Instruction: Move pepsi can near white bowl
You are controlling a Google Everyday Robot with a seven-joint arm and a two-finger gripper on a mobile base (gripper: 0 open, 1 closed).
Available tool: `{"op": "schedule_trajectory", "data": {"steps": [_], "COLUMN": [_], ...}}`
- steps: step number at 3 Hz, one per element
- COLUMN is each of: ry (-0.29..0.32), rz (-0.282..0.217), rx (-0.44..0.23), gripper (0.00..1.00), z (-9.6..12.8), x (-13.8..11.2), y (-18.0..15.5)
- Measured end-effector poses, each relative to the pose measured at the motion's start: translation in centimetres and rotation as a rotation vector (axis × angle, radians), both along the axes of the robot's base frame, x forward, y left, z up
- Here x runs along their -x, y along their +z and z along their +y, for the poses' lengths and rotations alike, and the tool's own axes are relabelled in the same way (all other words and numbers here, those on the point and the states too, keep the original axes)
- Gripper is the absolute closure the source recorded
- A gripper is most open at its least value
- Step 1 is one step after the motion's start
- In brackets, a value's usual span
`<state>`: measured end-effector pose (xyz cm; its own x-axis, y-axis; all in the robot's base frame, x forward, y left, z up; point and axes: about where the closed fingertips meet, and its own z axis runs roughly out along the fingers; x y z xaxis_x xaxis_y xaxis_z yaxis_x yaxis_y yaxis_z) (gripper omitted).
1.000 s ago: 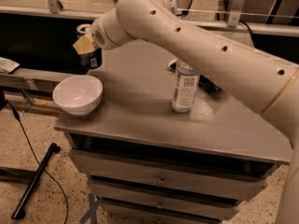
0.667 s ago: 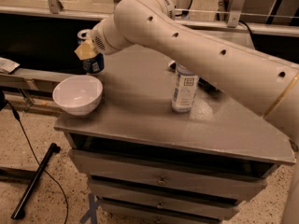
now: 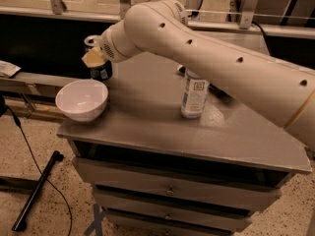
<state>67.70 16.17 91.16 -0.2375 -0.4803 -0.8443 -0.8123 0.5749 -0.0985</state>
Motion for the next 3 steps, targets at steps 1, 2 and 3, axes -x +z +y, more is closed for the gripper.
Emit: {"op": "schedule_trajectory", "data": {"steps": [1,2,3], "ry": [0.020,0.032,0.035], "rz": [0.014,0.025,0.025], "rx": [0.007,0.026,0.026], "gripper": [0.61,0.38,0.07], "z": [-0.01,0.01,0.21], "x": [0.35,0.52,0.60], "y": [-0.60,-1.26,-1.33]}}
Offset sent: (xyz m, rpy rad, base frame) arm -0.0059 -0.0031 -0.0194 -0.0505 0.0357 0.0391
